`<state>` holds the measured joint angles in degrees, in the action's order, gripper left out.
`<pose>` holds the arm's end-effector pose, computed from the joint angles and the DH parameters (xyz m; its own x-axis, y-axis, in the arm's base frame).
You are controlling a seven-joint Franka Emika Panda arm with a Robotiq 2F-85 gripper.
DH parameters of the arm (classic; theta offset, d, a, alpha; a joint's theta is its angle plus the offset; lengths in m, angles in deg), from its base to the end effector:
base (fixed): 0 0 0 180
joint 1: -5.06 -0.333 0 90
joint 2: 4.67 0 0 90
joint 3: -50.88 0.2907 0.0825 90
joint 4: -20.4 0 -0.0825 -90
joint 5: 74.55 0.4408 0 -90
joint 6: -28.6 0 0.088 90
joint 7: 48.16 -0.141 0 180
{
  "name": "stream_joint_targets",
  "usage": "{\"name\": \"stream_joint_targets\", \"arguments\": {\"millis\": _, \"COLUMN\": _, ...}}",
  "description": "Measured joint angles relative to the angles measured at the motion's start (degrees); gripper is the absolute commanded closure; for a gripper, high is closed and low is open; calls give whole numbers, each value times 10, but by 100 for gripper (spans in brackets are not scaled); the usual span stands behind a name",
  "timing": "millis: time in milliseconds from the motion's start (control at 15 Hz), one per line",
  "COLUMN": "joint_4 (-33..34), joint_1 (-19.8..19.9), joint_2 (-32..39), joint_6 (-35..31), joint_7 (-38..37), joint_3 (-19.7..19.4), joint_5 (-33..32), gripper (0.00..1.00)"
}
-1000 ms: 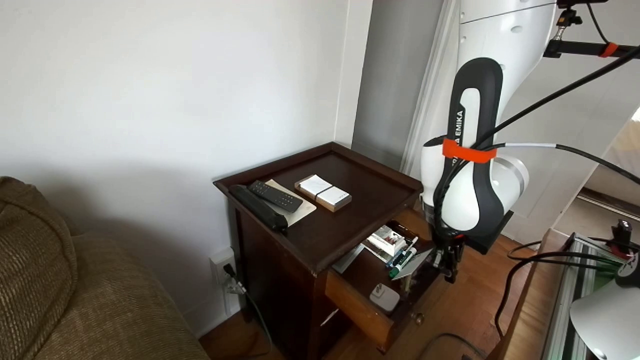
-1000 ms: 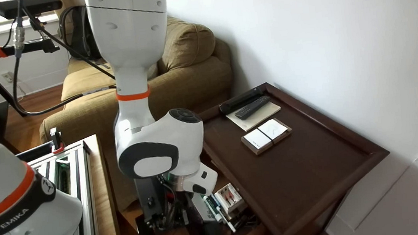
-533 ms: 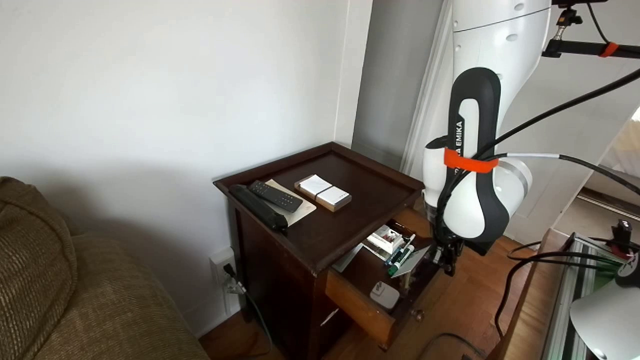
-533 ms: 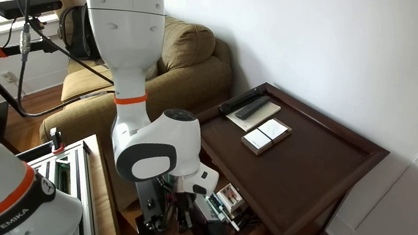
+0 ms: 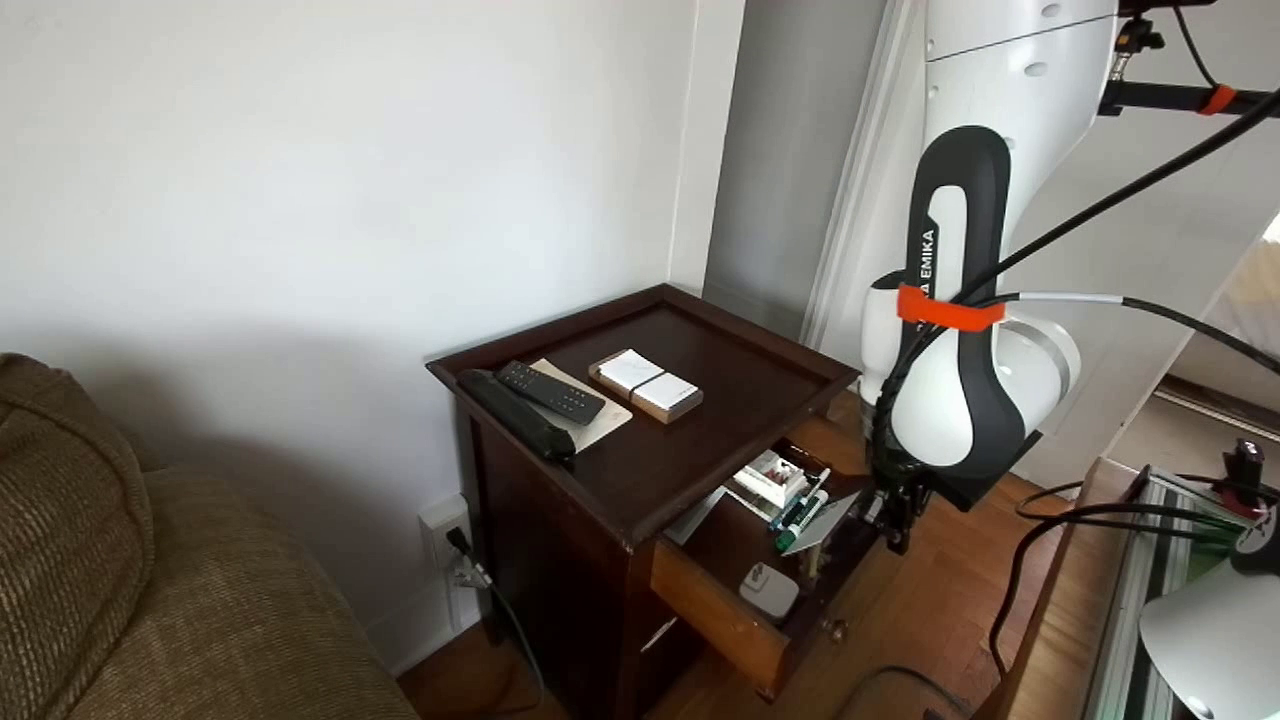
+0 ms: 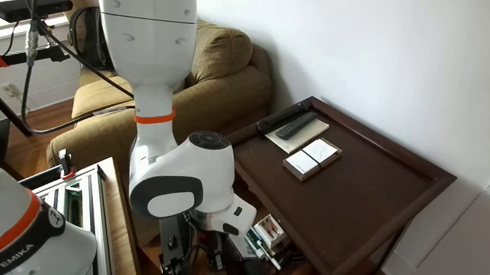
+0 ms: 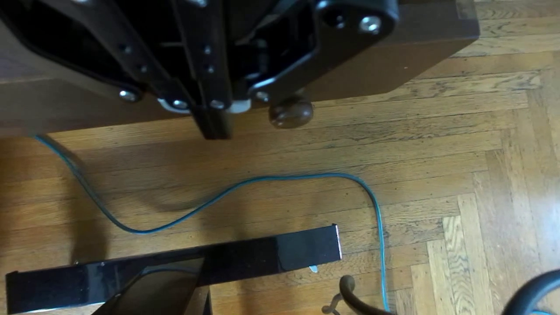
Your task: Put the blue pen in the drawer, then close the drawer
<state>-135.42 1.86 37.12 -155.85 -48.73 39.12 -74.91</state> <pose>0.2517 -0.0839 -0.1010 0.9681 -0.1287 -0.2149 -0.1008 -0.9856 0.1361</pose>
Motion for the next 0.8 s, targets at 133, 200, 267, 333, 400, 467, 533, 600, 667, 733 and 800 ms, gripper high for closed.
{"name": "stream_joint_targets", "arguments": {"millis": 133, "joint_4": -2, "joint_1": 3, "joint_2": 0, "joint_6": -20, "joint_7": 0, "joint_3": 3, "joint_5": 0, "gripper": 100}}
{"name": "stream_joint_targets", "arguments": {"millis": 200, "joint_4": 0, "joint_1": 0, "joint_2": 0, "joint_6": -32, "joint_7": 0, "joint_3": 2, "joint_5": 0, "gripper": 100}}
{"name": "stream_joint_targets", "arguments": {"millis": 267, "joint_4": 4, "joint_1": -4, "joint_2": 0, "joint_6": -46, "joint_7": 0, "joint_3": 2, "joint_5": 2, "gripper": 100}}
{"name": "stream_joint_targets", "arguments": {"millis": 333, "joint_4": 11, "joint_1": -9, "joint_2": 0, "joint_6": -61, "joint_7": 0, "joint_3": 1, "joint_5": 4, "gripper": 100}}
{"name": "stream_joint_targets", "arguments": {"millis": 400, "joint_4": 18, "joint_1": -13, "joint_2": 0, "joint_6": -77, "joint_7": 0, "joint_3": 1, "joint_5": 7, "gripper": 100}}
{"name": "stream_joint_targets", "arguments": {"millis": 467, "joint_4": 27, "joint_1": -13, "joint_2": 1, "joint_6": -95, "joint_7": 0, "joint_3": 2, "joint_5": 10, "gripper": 100}}
{"name": "stream_joint_targets", "arguments": {"millis": 533, "joint_4": 34, "joint_1": -13, "joint_2": 3, "joint_6": -114, "joint_7": 0, "joint_3": 4, "joint_5": 12, "gripper": 100}}
{"name": "stream_joint_targets", "arguments": {"millis": 600, "joint_4": 40, "joint_1": -13, "joint_2": 5, "joint_6": -131, "joint_7": 0, "joint_3": 6, "joint_5": 16, "gripper": 100}}
{"name": "stream_joint_targets", "arguments": {"millis": 667, "joint_4": 46, "joint_1": -13, "joint_2": 8, "joint_6": -146, "joint_7": 0, "joint_3": 8, "joint_5": 19, "gripper": 100}}
{"name": "stream_joint_targets", "arguments": {"millis": 733, "joint_4": 52, "joint_1": -12, "joint_2": 11, "joint_6": -157, "joint_7": 0, "joint_3": 10, "joint_5": 23, "gripper": 100}}
{"name": "stream_joint_targets", "arguments": {"millis": 800, "joint_4": 58, "joint_1": -11, "joint_2": 15, "joint_6": -166, "joint_7": 0, "joint_3": 13, "joint_5": 25, "gripper": 100}}
